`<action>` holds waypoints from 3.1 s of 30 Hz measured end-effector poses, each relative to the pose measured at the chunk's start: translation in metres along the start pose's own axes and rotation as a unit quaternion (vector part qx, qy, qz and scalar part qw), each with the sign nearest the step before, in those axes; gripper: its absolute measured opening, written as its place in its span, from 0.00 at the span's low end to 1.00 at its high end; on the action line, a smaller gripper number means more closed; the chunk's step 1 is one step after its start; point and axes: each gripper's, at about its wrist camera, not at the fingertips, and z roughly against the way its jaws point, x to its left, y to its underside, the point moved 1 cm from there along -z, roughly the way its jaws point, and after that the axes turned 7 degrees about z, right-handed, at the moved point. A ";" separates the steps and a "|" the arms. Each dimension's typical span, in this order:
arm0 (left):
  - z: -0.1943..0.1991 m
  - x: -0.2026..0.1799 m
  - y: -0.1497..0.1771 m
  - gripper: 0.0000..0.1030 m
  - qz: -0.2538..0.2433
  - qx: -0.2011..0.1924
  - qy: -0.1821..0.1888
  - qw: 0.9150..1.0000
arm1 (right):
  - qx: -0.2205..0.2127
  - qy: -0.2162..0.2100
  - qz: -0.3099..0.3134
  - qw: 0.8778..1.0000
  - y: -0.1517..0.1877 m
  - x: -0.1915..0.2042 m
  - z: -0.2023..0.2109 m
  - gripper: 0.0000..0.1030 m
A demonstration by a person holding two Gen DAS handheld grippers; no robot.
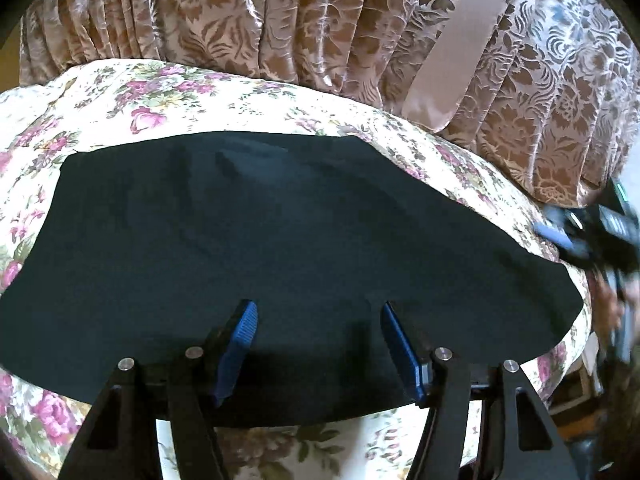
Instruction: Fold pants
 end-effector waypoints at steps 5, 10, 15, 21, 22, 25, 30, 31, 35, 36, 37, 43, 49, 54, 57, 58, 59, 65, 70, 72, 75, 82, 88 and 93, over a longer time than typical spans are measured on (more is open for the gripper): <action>-0.007 0.007 0.002 0.62 -0.019 0.008 -0.003 1.000 | 0.115 -0.055 0.024 0.991 -0.058 0.038 -0.146 0.30; -0.010 0.014 0.006 0.62 -0.032 0.006 0.009 0.999 | 0.166 -0.034 0.030 0.985 -0.095 0.044 -0.221 0.30; -0.014 0.019 0.006 0.63 -0.024 0.004 0.026 0.999 | 0.213 -0.055 0.057 0.974 -0.094 0.048 -0.240 0.28; -0.013 0.024 0.000 0.63 0.000 -0.005 0.035 0.999 | 0.203 -0.020 0.123 0.971 -0.086 0.066 -0.251 0.06; -0.012 0.026 -0.002 0.63 0.010 -0.007 0.039 0.999 | 0.174 -0.017 0.132 0.976 -0.090 0.070 -0.239 0.06; -0.024 0.032 -0.008 0.62 0.026 0.007 0.029 0.999 | 0.104 -0.004 0.134 0.986 -0.107 0.072 -0.215 0.03; -0.037 0.028 -0.014 0.62 0.023 0.003 -0.002 1.000 | 0.150 0.094 0.162 0.971 -0.095 0.056 -0.257 0.03; -0.036 0.026 -0.015 0.62 0.024 0.004 -0.009 1.000 | 0.154 0.102 0.160 0.970 -0.093 0.053 -0.262 0.03; -0.020 0.027 -0.014 0.62 0.035 -0.005 0.005 0.999 | 0.079 0.115 0.156 0.978 -0.094 0.060 -0.230 0.09; -0.014 0.031 -0.014 0.62 0.046 -0.008 0.013 0.999 | 0.064 0.118 0.157 0.978 -0.095 0.065 -0.221 0.25; -0.005 0.037 -0.012 0.62 0.061 -0.015 0.017 0.998 | 0.049 0.116 0.157 0.979 -0.095 0.071 -0.208 0.32; 0.078 0.101 0.001 0.71 0.164 -0.094 0.018 0.982 | 0.087 0.055 0.201 0.974 -0.048 0.121 -0.190 0.33; 0.145 0.198 0.043 0.77 0.326 -0.148 0.016 0.933 | 0.135 0.097 0.235 0.957 0.007 0.134 -0.230 0.31; 0.139 0.226 0.050 0.75 0.385 -0.152 0.063 0.908 | 0.131 0.135 0.223 0.956 0.006 0.125 -0.251 0.26; 0.112 0.231 0.037 0.66 0.400 -0.122 0.062 0.906 | 0.130 0.130 0.194 0.964 0.002 0.117 -0.261 0.25; 0.103 0.233 0.034 0.60 0.407 -0.111 0.060 0.905 | 0.129 0.129 0.191 0.965 0.001 0.116 -0.259 0.24; 0.099 0.234 0.036 0.58 0.411 -0.105 0.057 0.904 | 0.127 0.132 0.191 0.965 0.001 0.114 -0.259 0.22; 0.084 0.216 0.019 0.30 0.370 -0.074 0.009 0.926 | 0.125 0.135 0.200 0.962 0.002 0.117 -0.260 0.20; 0.081 0.210 0.007 0.19 0.340 -0.055 -0.053 0.937 | 0.119 0.158 0.199 0.960 -0.003 0.114 -0.268 0.09; 0.082 0.210 0.009 0.20 0.334 -0.054 -0.056 0.939 | 0.116 0.152 0.184 0.964 -0.005 0.111 -0.267 0.09; 0.089 0.204 0.011 0.20 0.320 -0.070 -0.062 0.943 | 0.116 0.146 0.192 0.964 -0.002 0.110 -0.263 0.10; 0.100 0.216 -0.007 0.08 0.299 -0.099 -0.096 0.944 | 0.127 0.124 0.231 0.957 0.022 0.148 -0.248 0.20; 0.130 0.219 -0.006 0.09 0.286 -0.134 -0.074 0.946 | 0.168 0.075 0.295 0.938 0.070 0.195 -0.280 0.20; 0.129 0.200 0.010 0.21 0.245 -0.105 -0.023 0.964 | 0.172 0.055 0.300 0.937 0.070 0.216 -0.304 0.21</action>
